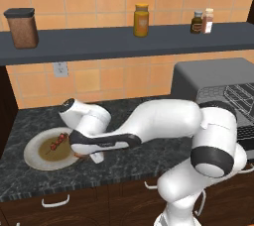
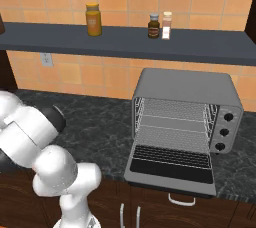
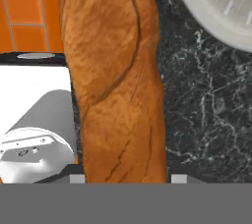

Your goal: Pick up the kebab skewer and baguette bread, and place them inside the toaster oven. Close the toaster oven door and start by setting the timer.

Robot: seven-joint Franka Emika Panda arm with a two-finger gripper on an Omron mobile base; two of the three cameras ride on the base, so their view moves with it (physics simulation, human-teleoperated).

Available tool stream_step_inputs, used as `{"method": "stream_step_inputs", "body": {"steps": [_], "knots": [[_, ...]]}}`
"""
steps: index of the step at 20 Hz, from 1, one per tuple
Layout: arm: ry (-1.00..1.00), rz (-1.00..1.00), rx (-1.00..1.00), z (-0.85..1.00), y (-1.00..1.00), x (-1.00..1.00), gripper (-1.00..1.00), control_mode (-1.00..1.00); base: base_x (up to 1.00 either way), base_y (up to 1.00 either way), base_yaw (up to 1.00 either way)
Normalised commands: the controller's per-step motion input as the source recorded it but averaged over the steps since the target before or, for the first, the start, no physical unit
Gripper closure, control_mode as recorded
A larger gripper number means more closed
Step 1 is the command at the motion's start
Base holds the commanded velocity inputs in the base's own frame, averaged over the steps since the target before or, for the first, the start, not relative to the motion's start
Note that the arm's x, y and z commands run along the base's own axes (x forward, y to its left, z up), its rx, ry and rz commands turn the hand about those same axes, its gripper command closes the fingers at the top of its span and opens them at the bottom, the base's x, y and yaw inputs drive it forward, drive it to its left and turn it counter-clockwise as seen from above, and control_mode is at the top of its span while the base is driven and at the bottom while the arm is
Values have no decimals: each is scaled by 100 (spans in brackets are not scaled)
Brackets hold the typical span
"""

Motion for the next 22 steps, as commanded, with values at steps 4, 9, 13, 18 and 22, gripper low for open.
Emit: {"method": "stream_step_inputs", "body": {"steps": [4, 9, 13, 18, 22], "knots": [[-1, 6, 8, 91, -100, -74, 100, -100, 0, 0, 0], [0, 15, 11, 69, -100, -74, 100, -100, 0, 0, 0], [0, 20, 7, 53, -100, -57, 100, -100, 0, 0, 0], [1, 14, 8, 52, -100, -28, 100, -100, 0, 0, 0], [4, 3, 8, 33, -100, 0, 100, -100, 0, 0, 0]]}}
